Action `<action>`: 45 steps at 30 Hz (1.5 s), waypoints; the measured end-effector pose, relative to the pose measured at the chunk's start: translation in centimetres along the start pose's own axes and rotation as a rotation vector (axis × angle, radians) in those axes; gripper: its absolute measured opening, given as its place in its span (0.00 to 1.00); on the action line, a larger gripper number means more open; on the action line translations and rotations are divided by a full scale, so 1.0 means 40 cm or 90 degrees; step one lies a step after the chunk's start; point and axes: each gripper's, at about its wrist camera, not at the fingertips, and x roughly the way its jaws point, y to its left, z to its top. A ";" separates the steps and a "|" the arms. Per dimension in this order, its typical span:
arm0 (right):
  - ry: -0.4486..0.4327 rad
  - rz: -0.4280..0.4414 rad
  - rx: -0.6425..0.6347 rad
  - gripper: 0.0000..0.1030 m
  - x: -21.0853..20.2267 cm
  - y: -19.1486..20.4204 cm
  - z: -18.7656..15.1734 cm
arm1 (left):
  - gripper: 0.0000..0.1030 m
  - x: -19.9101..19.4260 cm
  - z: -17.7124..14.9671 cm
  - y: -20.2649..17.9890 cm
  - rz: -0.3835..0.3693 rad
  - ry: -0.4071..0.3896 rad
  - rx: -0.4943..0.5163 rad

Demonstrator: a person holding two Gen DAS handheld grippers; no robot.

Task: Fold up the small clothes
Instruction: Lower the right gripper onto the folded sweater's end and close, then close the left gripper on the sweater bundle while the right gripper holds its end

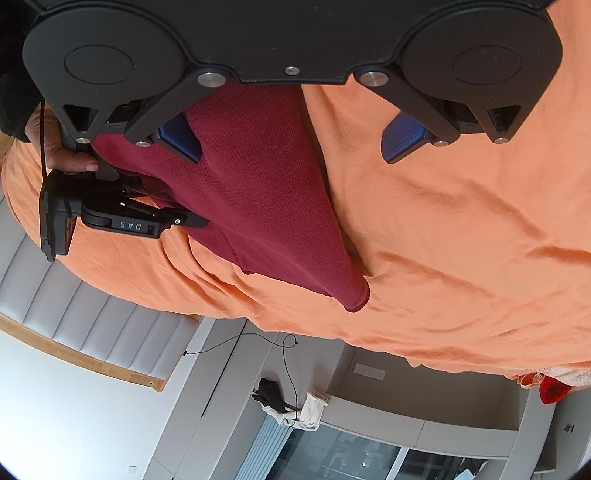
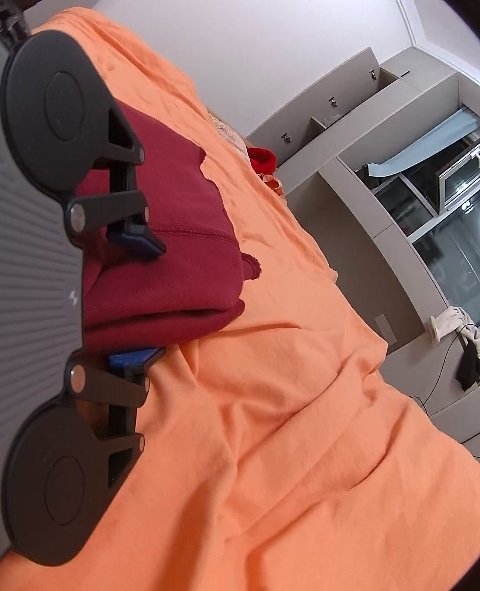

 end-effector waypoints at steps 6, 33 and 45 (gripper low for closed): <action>-0.001 0.004 0.014 0.52 0.000 -0.009 -0.006 | 1.00 -0.020 0.068 -0.003 -0.020 -0.017 -0.001; -0.009 0.015 0.013 0.62 -0.004 -0.011 -0.025 | 1.00 0.088 0.043 0.084 -0.046 0.005 -0.066; -0.008 0.018 0.004 0.68 -0.001 -0.006 -0.024 | 1.00 0.088 0.041 0.083 -0.046 0.004 -0.065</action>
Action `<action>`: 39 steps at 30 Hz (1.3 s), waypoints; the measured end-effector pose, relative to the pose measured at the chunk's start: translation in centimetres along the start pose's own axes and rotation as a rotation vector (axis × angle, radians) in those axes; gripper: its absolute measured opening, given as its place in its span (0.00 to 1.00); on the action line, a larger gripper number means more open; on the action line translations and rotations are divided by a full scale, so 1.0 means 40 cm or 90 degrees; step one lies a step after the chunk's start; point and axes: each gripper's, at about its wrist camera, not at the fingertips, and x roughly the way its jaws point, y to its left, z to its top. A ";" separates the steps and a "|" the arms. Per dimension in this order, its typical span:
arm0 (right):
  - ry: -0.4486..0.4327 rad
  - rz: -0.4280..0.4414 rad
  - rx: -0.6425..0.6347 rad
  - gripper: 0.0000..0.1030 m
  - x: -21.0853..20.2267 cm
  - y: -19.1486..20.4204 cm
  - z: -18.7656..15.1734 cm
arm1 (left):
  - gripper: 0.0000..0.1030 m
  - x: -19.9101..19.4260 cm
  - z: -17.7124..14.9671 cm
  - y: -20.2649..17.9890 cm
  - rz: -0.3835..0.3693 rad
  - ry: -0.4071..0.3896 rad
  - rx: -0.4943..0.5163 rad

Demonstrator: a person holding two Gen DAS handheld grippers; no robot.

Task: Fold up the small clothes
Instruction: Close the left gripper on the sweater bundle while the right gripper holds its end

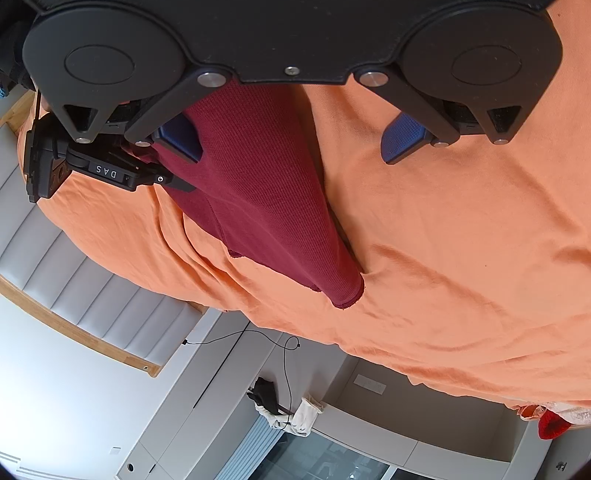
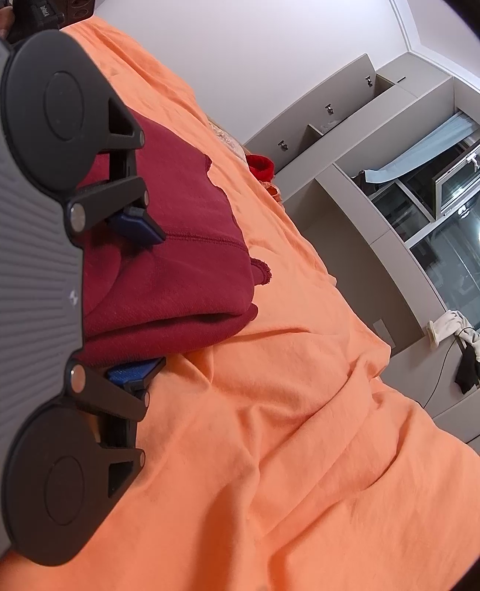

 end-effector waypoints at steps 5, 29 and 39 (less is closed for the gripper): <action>0.000 0.000 0.000 0.68 0.000 0.000 0.000 | 1.00 0.000 0.000 0.000 0.000 0.000 0.000; 0.001 -0.008 -0.007 0.68 0.001 0.001 0.002 | 1.00 0.011 0.024 -0.028 0.039 0.027 0.010; -0.001 -0.018 -0.017 0.67 0.001 0.006 0.002 | 1.00 0.013 0.026 -0.032 0.047 0.031 0.009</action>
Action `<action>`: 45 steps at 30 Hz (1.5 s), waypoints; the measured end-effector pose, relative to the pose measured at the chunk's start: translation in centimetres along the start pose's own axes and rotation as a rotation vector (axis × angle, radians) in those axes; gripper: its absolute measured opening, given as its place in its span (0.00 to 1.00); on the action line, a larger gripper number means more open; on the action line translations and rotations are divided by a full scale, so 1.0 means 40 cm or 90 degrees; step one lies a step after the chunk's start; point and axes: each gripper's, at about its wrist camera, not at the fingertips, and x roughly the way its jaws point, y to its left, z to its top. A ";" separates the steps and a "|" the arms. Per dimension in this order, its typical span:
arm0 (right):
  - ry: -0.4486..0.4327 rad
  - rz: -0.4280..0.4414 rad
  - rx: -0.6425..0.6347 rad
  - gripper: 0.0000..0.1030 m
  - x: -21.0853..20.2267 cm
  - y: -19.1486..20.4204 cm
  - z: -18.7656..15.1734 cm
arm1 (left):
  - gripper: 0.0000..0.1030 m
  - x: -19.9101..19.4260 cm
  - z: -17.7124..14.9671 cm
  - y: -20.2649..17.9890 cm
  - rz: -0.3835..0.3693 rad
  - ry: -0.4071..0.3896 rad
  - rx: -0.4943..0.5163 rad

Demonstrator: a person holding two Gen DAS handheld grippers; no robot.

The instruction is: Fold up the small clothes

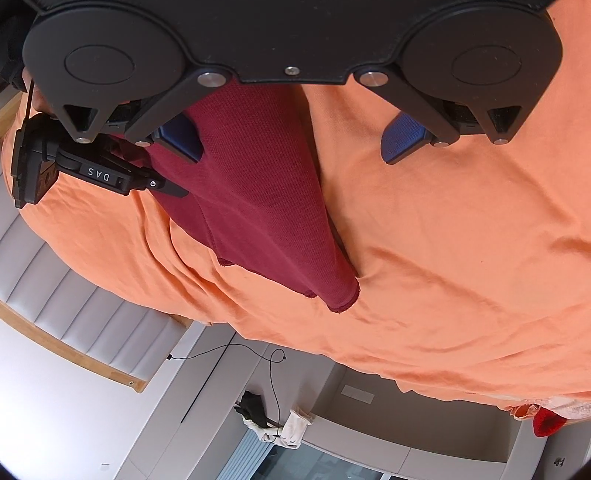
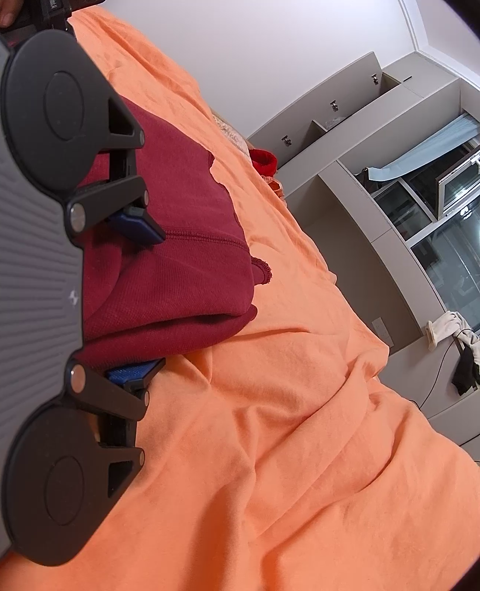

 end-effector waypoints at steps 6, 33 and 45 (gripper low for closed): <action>-0.001 -0.004 -0.007 0.57 -0.003 0.011 -0.002 | 1.00 0.024 0.028 -0.025 0.025 0.047 -0.004; -0.165 0.071 -0.112 0.20 -0.014 0.276 0.042 | 0.29 -0.122 0.114 -0.071 0.112 -0.105 0.139; -0.055 0.060 -0.184 0.20 0.197 0.388 0.011 | 0.30 -0.194 0.152 0.072 0.239 -0.127 0.148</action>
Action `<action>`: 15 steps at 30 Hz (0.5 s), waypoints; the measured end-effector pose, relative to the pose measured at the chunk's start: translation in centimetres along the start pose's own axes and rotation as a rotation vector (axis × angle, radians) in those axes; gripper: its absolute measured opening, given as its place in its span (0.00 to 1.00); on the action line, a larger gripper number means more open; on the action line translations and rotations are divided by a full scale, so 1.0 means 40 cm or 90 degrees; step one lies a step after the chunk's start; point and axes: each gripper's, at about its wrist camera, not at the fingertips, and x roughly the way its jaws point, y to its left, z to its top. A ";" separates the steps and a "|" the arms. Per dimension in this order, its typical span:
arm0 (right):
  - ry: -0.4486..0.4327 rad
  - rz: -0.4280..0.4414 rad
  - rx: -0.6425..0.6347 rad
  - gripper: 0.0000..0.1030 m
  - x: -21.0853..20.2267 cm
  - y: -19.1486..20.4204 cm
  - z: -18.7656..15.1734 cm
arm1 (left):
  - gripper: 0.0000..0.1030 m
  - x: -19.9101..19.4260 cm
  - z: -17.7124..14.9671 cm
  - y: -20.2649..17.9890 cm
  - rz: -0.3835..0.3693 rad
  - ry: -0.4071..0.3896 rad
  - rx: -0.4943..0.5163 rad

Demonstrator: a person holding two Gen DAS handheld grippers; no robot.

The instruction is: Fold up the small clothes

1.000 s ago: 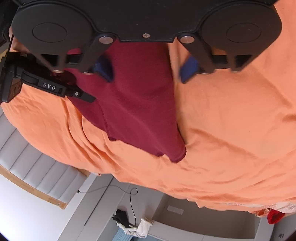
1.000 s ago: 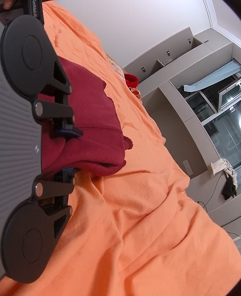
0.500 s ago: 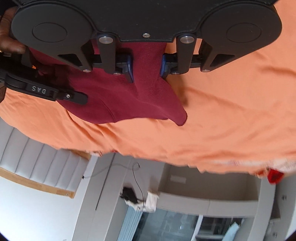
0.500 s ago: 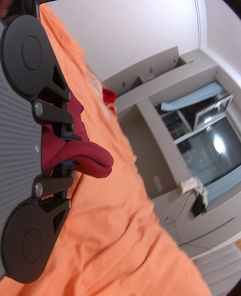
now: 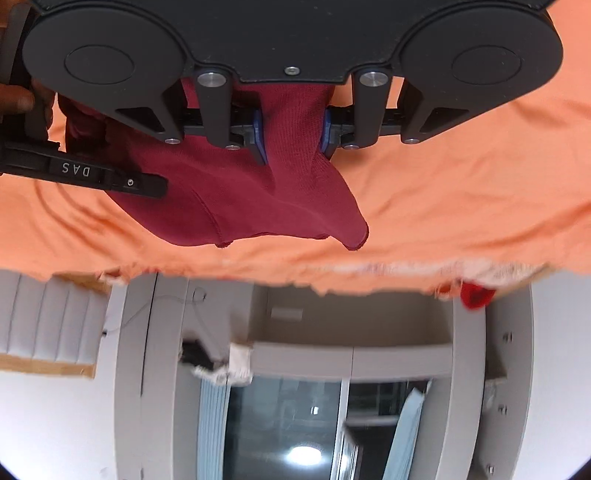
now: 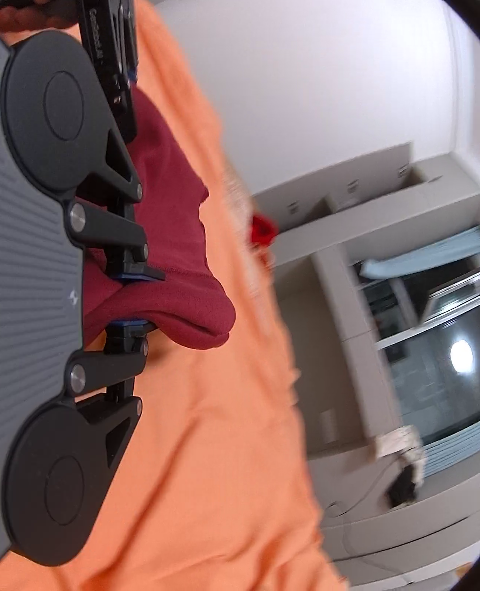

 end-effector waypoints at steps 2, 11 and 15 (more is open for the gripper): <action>0.020 -0.009 0.025 0.24 0.012 -0.024 -0.011 | 0.33 0.020 -0.023 -0.004 0.011 0.025 0.008; 0.026 -0.020 0.059 0.46 -0.010 -0.045 -0.040 | 0.42 0.035 -0.051 -0.017 0.052 0.028 0.016; 0.024 -0.024 0.066 0.52 -0.006 -0.054 -0.036 | 0.45 0.042 -0.061 -0.023 0.068 0.018 0.017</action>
